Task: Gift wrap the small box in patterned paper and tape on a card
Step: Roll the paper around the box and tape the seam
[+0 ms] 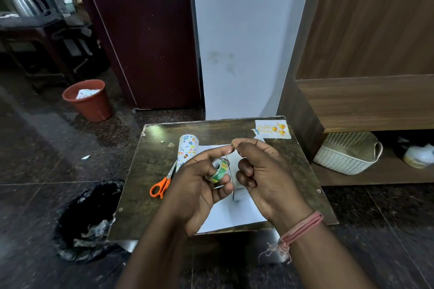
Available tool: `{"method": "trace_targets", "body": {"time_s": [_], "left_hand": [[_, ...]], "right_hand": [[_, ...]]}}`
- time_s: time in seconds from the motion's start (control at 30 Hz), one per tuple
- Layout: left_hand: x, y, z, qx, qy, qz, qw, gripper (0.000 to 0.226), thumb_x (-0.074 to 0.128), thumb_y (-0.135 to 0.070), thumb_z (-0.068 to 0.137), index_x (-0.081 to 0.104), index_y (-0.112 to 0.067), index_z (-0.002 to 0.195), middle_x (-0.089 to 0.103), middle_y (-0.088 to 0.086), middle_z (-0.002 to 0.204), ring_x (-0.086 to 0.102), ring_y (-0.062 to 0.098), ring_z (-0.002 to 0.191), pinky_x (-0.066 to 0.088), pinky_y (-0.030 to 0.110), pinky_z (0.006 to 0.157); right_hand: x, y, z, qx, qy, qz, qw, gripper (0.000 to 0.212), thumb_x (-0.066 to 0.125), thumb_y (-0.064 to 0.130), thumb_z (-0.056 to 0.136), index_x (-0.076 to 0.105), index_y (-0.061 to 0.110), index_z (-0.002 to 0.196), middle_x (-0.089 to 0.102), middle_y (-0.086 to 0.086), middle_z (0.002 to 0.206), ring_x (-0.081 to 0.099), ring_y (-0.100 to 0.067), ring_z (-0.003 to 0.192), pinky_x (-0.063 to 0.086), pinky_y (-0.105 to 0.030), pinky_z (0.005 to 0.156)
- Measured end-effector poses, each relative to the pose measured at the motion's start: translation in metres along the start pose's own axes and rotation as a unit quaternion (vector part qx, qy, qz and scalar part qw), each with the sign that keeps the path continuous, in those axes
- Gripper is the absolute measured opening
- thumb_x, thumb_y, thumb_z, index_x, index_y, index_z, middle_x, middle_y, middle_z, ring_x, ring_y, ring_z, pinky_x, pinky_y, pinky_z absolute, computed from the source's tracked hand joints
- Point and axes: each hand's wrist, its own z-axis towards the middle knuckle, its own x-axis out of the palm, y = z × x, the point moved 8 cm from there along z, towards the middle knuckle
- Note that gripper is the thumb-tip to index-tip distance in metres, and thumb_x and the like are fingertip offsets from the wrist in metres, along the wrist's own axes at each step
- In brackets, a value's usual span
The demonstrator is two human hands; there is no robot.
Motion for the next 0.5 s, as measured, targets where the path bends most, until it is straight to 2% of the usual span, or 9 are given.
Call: {"method": "trace_targets", "body": {"time_s": [0.13,0.27,0.37,0.43,0.5], "left_hand": [[-0.003,-0.011,-0.01,-0.004,-0.003,-0.025,1.0,0.048,0.038,0.007,0.09,0.081,-0.008,0.105,0.063,0.006,0.085,0.06,0.014,0.063,0.058,0.025,0.06],[-0.02,-0.023,-0.018,-0.021,-0.011,-0.074,0.997,0.049,0.034,0.007,0.089,0.078,-0.003,0.107,0.059,0.008,0.088,0.054,0.012,0.06,0.055,0.021,0.054],[-0.046,-0.034,-0.022,-0.03,-0.031,-0.093,0.995,0.047,0.038,0.006,0.081,0.08,-0.001,0.1,0.059,0.009,0.084,0.054,0.011,0.057,0.054,0.02,0.051],[-0.072,-0.042,-0.027,-0.013,-0.072,-0.112,0.991,0.047,0.04,0.005,0.075,0.075,0.004,0.108,0.059,0.01,0.08,0.053,0.011,0.057,0.054,0.019,0.051],[-0.099,-0.046,-0.033,0.015,-0.121,-0.158,0.98,0.048,0.033,0.008,0.083,0.068,0.005,0.115,0.057,0.01,0.074,0.05,0.01,0.055,0.051,0.017,0.048]], "right_hand": [[0.011,0.006,-0.003,-0.043,-0.01,-0.022,0.999,0.007,0.063,0.006,0.094,0.07,0.005,0.094,0.047,0.004,0.056,0.026,-0.013,0.051,0.027,-0.024,0.045],[0.035,-0.004,-0.007,0.0,0.027,-0.01,1.0,0.015,0.064,0.007,0.094,0.07,-0.003,0.103,0.051,0.002,0.063,0.027,-0.013,0.054,0.026,-0.024,0.045],[0.054,-0.016,-0.01,0.017,0.042,-0.045,0.998,0.014,0.064,0.009,0.095,0.075,0.004,0.102,0.053,0.002,0.068,0.031,-0.011,0.052,0.028,-0.023,0.045],[0.065,-0.021,-0.009,-0.019,0.037,-0.134,0.99,0.014,0.066,0.018,0.096,0.077,0.016,0.105,0.054,0.0,0.073,0.036,-0.01,0.051,0.033,-0.023,0.046],[0.074,-0.024,-0.008,-0.061,0.023,-0.229,0.971,0.014,0.069,0.026,0.095,0.076,0.026,0.107,0.059,0.0,0.075,0.043,-0.009,0.051,0.037,-0.024,0.049]]}}
